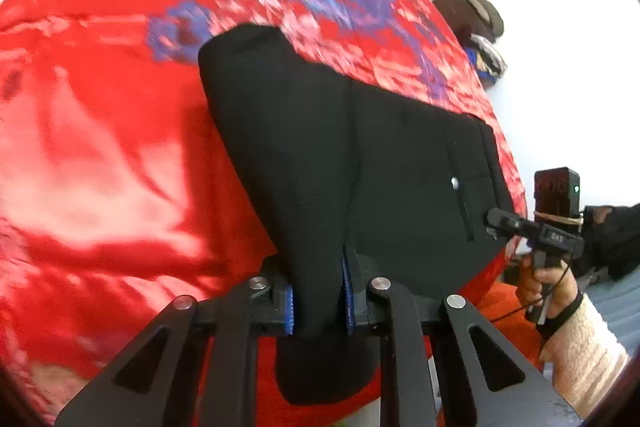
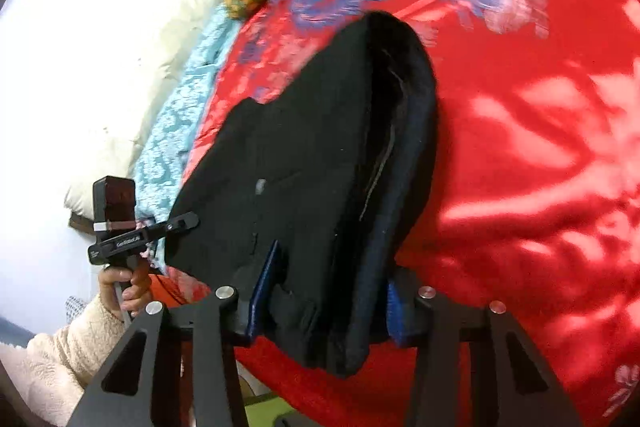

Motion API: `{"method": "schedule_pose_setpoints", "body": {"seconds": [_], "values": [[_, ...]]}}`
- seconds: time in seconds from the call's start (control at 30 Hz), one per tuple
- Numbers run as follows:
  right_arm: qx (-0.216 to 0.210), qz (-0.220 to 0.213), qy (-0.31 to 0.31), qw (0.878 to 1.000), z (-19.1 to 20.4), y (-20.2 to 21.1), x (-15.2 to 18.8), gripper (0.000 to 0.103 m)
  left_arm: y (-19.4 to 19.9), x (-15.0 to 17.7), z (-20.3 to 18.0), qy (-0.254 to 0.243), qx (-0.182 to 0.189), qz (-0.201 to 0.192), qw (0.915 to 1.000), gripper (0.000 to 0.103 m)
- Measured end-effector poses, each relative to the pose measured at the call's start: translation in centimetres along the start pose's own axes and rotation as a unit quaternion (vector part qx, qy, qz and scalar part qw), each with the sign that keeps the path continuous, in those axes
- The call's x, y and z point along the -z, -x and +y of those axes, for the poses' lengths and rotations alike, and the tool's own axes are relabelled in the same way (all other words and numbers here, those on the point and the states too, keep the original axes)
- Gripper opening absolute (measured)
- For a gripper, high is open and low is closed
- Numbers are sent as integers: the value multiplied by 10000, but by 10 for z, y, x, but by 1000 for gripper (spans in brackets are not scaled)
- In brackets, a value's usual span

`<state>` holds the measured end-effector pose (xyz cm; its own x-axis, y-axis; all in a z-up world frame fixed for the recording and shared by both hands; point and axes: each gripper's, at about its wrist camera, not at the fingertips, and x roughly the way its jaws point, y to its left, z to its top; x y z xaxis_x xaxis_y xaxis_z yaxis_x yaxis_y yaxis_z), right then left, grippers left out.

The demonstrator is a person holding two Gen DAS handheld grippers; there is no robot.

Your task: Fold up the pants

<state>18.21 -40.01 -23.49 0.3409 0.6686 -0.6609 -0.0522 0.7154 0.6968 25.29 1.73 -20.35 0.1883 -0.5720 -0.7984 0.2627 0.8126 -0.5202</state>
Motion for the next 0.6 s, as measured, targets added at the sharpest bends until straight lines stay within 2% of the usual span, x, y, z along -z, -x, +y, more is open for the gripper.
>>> {"method": "schedule_pose_setpoints", "body": {"seconds": [0.1,0.13,0.17,0.2,0.23,0.27,0.3,0.37,0.43,0.47,0.5,0.53,0.6], "values": [[-119,7,254,9996,27,-20,-8,46,15,-1,23,8,-328,-111,9994,18],[-54,27,334,9994,36,-30,-8,47,16,2,30,-19,-555,-101,9984,26],[109,79,382,9992,43,-41,-9,51,17,5,34,-75,-883,-89,9960,37],[273,106,383,9988,48,-47,-7,55,17,10,34,-162,-1313,-92,9912,40],[714,161,418,9964,53,-53,-5,80,21,15,32,-294,-1712,-147,9847,44],[1127,163,511,9922,58,-53,-2,101,29,22,26,-457,-2015,-308,9779,49],[1385,81,634,9883,63,-50,2,103,36,26,20,-555,-2169,-424,9737,54],[1935,-71,982,9762,78,-37,14,103,66,40,-6,-834,-2488,-901,9607,81],[2523,-327,1327,9579,102,-13,31,103,93,51,-31,-1063,-2674,-1299,9489,95],[2769,-505,1543,9471,120,0,40,103,107,56,-46,-1173,-2783,-1528,9410,100],[2935,-649,1674,9389,135,11,45,103,121,63,-60,-1250,-2850,-1736,9344,100],[3109,-840,1805,9294,155,23,52,103,131,67,-71,-1266,-2868,-1832,9317,100],[3266,-1171,1935,9177,191,42,61,103,149,73,-88,-1223,-2756,-1814,9360,100]]}}
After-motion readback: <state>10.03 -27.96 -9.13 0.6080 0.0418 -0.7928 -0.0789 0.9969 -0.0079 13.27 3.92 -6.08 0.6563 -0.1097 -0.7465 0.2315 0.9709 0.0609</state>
